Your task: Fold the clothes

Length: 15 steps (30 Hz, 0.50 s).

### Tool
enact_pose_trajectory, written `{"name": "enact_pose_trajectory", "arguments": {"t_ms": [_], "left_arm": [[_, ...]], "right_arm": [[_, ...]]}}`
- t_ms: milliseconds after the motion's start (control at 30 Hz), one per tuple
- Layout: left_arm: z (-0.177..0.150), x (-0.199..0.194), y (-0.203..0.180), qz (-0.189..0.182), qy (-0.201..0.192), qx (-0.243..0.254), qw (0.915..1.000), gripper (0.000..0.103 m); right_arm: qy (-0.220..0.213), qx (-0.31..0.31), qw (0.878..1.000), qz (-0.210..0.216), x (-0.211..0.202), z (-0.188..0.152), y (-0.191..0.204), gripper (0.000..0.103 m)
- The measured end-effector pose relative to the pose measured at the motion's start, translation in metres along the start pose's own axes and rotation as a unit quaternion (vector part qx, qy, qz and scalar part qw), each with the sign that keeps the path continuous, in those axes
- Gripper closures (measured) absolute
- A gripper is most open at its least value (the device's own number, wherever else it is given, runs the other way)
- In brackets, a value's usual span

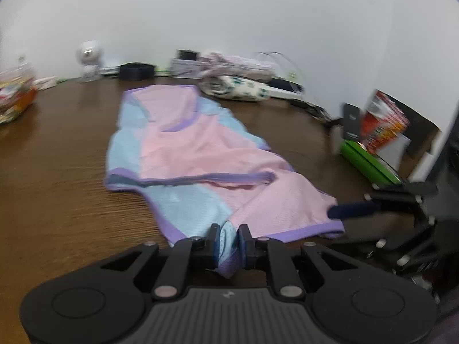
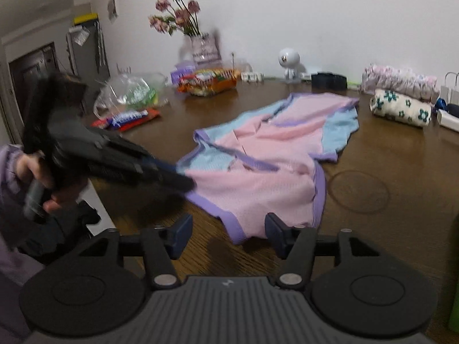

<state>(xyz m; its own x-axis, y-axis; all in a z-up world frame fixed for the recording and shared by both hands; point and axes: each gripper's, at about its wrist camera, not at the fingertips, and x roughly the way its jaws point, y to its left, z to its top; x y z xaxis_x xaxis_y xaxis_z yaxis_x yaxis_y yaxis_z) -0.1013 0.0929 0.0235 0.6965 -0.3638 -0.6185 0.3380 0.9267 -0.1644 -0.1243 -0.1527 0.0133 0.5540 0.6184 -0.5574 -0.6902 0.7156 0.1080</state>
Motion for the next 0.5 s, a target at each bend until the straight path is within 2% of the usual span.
{"name": "enact_pose_trajectory", "arguments": {"t_ms": [67, 167, 200, 233, 333, 500], "left_arm": [[0.001, -0.004, 0.0, 0.016, -0.006, -0.003, 0.9999, 0.078], [0.001, -0.016, -0.007, 0.016, -0.026, 0.019, 0.9994, 0.054], [0.001, -0.021, -0.012, 0.01, -0.036, 0.034, 0.9987, 0.045], [0.0, -0.025, -0.017, 0.003, -0.044, 0.05, 0.9978, 0.041], [-0.003, -0.028, -0.037, -0.012, -0.054, 0.103, 0.9931, 0.034], [-0.006, 0.001, -0.072, 0.029, -0.035, 0.184, 0.9819, 0.036]], "right_arm": [[0.009, -0.02, 0.999, -0.03, 0.006, -0.004, 0.004, 0.066], [0.008, -0.017, 0.999, -0.042, 0.009, -0.004, 0.003, 0.092], [0.004, -0.005, 0.999, -0.041, 0.008, -0.002, 0.001, 0.092], [-0.003, 0.008, 0.999, -0.041, 0.006, 0.002, -0.002, 0.093], [-0.027, 0.048, 0.998, -0.037, -0.002, 0.013, -0.011, 0.094], [-0.059, 0.062, 0.996, -0.033, -0.013, 0.03, -0.014, 0.096]]}}
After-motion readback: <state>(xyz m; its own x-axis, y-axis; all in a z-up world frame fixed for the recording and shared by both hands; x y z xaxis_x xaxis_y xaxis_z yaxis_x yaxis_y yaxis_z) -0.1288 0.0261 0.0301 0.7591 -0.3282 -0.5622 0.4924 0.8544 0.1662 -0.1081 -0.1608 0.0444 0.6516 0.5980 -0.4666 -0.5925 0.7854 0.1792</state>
